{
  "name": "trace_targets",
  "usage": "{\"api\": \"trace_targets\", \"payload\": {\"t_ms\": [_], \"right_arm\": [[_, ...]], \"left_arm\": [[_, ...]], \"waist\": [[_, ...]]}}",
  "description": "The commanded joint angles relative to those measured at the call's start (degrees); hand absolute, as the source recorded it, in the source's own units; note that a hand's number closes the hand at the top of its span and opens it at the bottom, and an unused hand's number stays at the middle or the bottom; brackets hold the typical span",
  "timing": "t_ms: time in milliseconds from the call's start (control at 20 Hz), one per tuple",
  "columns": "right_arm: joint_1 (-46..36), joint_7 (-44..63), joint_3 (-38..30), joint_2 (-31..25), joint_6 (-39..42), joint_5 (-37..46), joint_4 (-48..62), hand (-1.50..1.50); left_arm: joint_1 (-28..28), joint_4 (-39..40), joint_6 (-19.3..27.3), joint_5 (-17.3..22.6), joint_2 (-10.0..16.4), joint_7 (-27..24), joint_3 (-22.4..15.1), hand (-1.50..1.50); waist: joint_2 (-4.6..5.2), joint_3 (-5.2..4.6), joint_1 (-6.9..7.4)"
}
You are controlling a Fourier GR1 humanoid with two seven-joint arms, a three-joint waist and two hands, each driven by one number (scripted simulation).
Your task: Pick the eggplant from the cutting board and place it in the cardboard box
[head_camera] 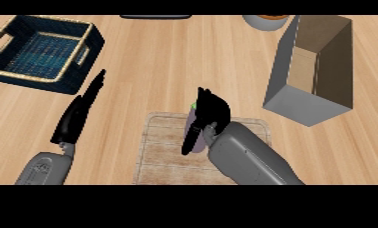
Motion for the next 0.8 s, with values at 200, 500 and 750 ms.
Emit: {"api": "trace_targets", "payload": {"t_ms": [200,500,750], "right_arm": [[0.1,5.3,4.4,0.8,-7.5,-3.2,4.3,-1.5],[-2.0,4.4,7.8,0.8,-3.8,2.8,4.8,1.5],[-4.0,4.0,10.5,0.8,-7.6,7.4,7.4,1.5]], "left_arm": [[2.6,-4.7,-1.0,-0.2,-0.2,1.7,0.8,0.0],[2.8,-4.3,-1.0,-1.4,-0.5,1.6,1.3,0.0],[2.4,-0.5,-2.1,-1.6,-0.1,-2.5,2.9,0.0]], "waist": [[-0.05,0.03,0.47],[-0.19,0.01,-0.02],[-0.07,-0.01,-0.07]]}}
